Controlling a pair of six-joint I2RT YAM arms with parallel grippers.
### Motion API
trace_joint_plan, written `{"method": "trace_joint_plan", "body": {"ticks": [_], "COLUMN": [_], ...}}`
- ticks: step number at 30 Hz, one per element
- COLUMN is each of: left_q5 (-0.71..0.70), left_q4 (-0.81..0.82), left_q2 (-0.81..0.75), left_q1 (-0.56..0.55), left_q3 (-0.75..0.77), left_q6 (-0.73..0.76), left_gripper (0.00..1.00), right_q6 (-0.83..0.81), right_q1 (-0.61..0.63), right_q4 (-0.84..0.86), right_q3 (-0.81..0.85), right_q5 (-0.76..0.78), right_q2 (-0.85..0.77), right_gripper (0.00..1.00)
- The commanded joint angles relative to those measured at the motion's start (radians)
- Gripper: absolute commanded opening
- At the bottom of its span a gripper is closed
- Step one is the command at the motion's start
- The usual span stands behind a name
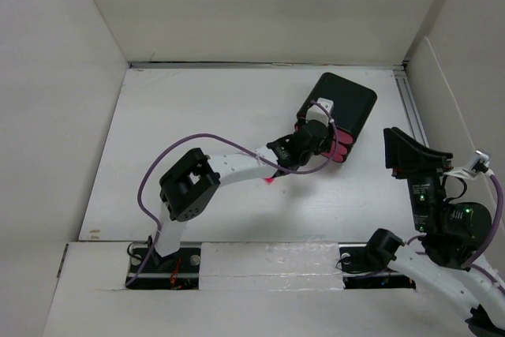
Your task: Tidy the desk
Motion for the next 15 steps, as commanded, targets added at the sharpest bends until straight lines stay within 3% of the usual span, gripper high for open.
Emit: {"method": "trace_joint_plan", "body": {"ticks": [1,3,5,8,12,15], "left_q5": [-0.058,-0.091,-0.14,-0.171,-0.058,0.014], "left_q4": [0.018,0.03,0.048,0.084,0.116,0.107], "left_q2": [-0.055,-0.092,-0.159,-0.251,-0.308,-0.276], "left_q1": [0.016,0.006,-0.007,-0.033,-0.033,-0.033], "left_q3": [-0.003,-0.068,-0.143,-0.242,-0.329,-0.329], "left_q6": [-0.011,-0.018,-0.018,-0.021,-0.054,-0.051], "left_gripper": [0.53,0.67,0.74,0.76,0.58,0.53], "right_q6": [-0.017,-0.015,-0.015,-0.014,-0.015,-0.012], "right_q1": [-0.007,-0.007,-0.007,-0.007,-0.007,-0.007], "right_q4": [0.024,0.025,0.025,0.031,0.03,0.031], "right_q3": [-0.005,-0.009,-0.009,-0.009,-0.001,-0.002], "right_q5": [0.013,0.009,0.009,0.009,-0.008,-0.011], "right_q2": [0.002,0.005,0.01,0.031,0.057,0.063], "right_gripper": [0.51,0.51,0.51,0.51,0.51,0.51]}}
